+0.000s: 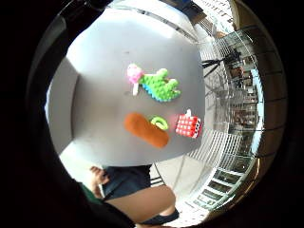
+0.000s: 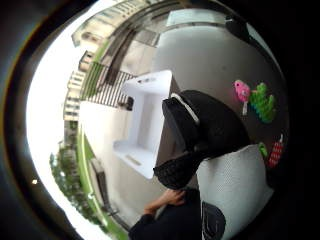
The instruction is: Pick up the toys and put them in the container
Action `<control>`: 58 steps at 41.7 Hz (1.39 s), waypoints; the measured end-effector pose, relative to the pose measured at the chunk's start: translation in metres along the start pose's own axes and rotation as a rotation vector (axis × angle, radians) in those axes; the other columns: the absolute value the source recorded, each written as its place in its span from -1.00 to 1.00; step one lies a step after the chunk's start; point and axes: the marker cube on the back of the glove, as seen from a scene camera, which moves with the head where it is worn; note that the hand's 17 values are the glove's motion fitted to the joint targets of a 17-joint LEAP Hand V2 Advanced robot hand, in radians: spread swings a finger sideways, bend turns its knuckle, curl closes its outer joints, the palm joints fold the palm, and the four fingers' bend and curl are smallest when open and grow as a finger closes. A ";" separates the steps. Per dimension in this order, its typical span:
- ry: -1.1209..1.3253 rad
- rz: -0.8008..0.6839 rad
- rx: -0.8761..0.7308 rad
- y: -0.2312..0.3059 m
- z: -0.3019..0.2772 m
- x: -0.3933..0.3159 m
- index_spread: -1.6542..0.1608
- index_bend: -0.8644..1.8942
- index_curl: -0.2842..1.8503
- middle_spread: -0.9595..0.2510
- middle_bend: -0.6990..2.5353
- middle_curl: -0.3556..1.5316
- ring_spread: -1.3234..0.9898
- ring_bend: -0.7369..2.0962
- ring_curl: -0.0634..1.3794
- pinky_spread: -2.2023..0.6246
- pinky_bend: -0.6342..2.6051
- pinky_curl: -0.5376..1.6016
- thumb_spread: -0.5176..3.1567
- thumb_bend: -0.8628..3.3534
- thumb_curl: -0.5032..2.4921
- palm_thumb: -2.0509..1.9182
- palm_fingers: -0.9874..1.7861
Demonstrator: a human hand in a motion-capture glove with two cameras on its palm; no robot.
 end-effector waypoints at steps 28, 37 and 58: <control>0.016 0.239 -0.094 0.081 0.073 0.124 0.65 -0.22 -0.44 0.50 -0.42 -0.36 -0.03 -0.35 -0.75 0.52 -0.36 -0.26 -0.07 -0.61 -0.56 0.01 -0.19; -0.011 0.265 -0.138 0.107 0.115 0.148 0.64 -0.22 -0.40 0.50 -0.42 -0.32 -0.04 -0.34 -0.72 0.52 -0.37 -0.24 -0.10 -0.61 -0.54 0.01 -0.20; -0.012 0.312 -0.304 0.138 0.205 0.167 0.65 -0.06 -0.30 0.47 -0.36 -0.24 -0.08 -0.30 -0.65 0.53 -0.51 -0.28 -0.09 -0.57 -0.48 0.12 0.02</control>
